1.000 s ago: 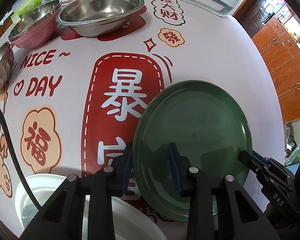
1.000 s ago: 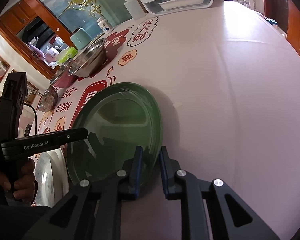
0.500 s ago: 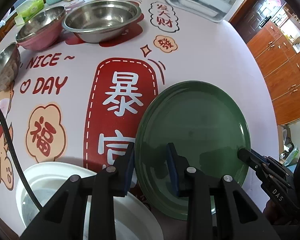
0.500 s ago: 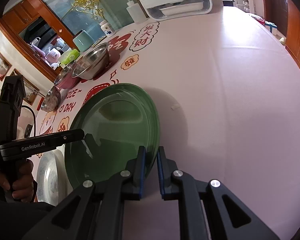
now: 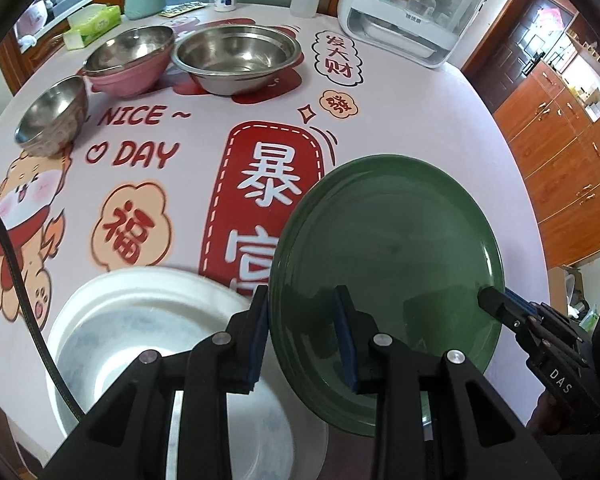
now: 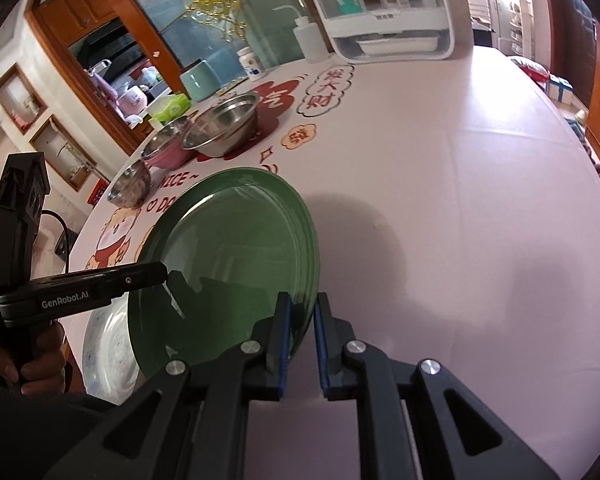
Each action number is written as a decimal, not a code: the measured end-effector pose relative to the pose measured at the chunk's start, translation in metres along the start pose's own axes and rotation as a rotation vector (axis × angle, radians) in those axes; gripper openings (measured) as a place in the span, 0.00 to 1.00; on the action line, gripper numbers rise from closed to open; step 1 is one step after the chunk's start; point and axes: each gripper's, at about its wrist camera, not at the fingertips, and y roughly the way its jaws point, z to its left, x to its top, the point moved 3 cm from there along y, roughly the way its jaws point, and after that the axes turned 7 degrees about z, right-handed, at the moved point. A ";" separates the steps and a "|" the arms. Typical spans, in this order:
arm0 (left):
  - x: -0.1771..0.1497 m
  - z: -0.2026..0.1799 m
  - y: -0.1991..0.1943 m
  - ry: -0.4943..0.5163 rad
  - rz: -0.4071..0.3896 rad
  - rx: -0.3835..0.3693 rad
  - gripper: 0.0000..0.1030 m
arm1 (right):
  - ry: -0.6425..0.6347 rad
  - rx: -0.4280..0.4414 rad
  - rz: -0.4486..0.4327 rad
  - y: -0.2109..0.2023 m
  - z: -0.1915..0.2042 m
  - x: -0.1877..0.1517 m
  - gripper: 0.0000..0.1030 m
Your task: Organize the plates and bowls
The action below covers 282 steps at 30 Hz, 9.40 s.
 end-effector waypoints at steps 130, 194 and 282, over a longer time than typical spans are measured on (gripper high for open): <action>-0.032 0.245 -0.133 0.120 -0.121 0.094 0.60 | 0.111 -0.172 -0.105 0.030 0.234 -0.018 0.71; 0.202 0.131 -0.004 -0.246 -0.119 -0.014 0.67 | 0.262 -0.016 -0.092 0.101 0.047 0.251 0.71; 0.120 0.104 0.000 -0.036 -0.009 0.064 0.22 | 0.263 0.197 0.112 0.104 0.080 0.136 0.12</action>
